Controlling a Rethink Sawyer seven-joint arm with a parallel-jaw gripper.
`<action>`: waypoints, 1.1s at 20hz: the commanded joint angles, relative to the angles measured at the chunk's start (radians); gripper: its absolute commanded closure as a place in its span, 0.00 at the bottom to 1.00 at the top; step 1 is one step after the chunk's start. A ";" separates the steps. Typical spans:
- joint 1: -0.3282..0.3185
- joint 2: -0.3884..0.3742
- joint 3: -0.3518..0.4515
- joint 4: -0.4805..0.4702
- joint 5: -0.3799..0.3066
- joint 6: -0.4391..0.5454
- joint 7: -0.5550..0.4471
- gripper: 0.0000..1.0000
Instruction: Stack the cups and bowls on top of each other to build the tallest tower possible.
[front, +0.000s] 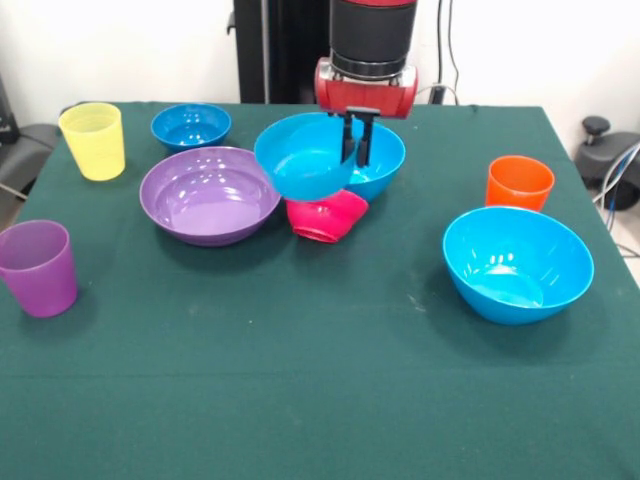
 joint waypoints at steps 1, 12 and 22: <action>-0.009 0.109 0.059 -0.082 -0.062 -0.007 -0.020 1.00; -0.015 0.149 0.042 -0.096 -0.098 -0.062 -0.011 1.00; 0.020 0.170 -0.008 -0.049 -0.108 -0.152 0.069 1.00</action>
